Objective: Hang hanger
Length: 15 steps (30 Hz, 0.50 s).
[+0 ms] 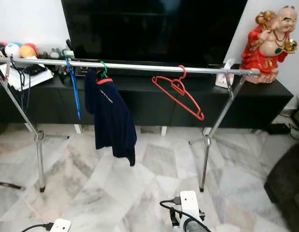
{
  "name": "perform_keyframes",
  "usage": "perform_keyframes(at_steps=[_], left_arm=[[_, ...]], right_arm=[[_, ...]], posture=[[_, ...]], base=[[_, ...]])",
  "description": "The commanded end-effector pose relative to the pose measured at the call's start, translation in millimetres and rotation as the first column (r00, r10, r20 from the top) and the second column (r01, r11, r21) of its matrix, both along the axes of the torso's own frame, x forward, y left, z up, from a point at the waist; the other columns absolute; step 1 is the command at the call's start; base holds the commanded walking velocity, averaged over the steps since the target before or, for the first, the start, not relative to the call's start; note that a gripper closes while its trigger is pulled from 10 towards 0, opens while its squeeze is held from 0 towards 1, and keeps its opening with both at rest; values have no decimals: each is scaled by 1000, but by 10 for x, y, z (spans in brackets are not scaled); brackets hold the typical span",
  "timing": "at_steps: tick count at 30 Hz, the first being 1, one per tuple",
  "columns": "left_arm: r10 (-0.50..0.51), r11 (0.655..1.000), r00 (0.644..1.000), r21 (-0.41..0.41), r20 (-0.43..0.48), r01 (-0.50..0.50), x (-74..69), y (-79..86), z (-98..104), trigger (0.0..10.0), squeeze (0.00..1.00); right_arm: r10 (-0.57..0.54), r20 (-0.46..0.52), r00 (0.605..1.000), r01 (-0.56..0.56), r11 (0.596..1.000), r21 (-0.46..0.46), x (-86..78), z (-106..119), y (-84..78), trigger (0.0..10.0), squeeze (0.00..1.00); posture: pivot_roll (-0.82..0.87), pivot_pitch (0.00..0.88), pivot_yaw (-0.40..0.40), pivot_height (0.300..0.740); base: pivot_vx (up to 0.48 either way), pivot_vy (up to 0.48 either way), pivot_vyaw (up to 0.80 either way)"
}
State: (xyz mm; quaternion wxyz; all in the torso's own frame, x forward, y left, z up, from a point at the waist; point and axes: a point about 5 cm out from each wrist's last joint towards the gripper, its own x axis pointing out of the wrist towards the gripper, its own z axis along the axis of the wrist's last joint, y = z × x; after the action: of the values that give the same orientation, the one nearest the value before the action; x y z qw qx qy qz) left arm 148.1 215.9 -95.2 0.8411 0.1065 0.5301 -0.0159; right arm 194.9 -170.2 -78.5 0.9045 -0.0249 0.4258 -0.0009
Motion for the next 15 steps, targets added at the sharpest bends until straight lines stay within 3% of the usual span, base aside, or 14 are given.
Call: perform_keyframes(at_steps=[1,5,8,15], left_arm=[[-15,1000,999,-11,-42,14,-90,-64,-47,10000,0],[-18,1000,999,-11,-42,18,-82,-71,-46,10000,0],[-19,1000,999,-11,-35,18,-50,-75,-35,10000,0],[-16,1000,999,-9,-32,16,-34,-78,-31,10000,0]], right_arm=[[-11,-47,999,10,1000,-12,-151,-75,-23,10000,0],[62,-122,991,-69,996,-58,-329,-164,26,10000,0],[54,-111,992,-65,993,-95,-293,-146,-1,10000,0],[27,-63,998,-31,997,-66,-147,-78,-24,10000,0]], posture=[[-50,0,-58,740],[-45,0,-59,740],[-38,0,-60,740],[-38,0,-61,740]], base=[[-285,0,0],[-286,0,0],[-284,0,0],[-285,0,0]])
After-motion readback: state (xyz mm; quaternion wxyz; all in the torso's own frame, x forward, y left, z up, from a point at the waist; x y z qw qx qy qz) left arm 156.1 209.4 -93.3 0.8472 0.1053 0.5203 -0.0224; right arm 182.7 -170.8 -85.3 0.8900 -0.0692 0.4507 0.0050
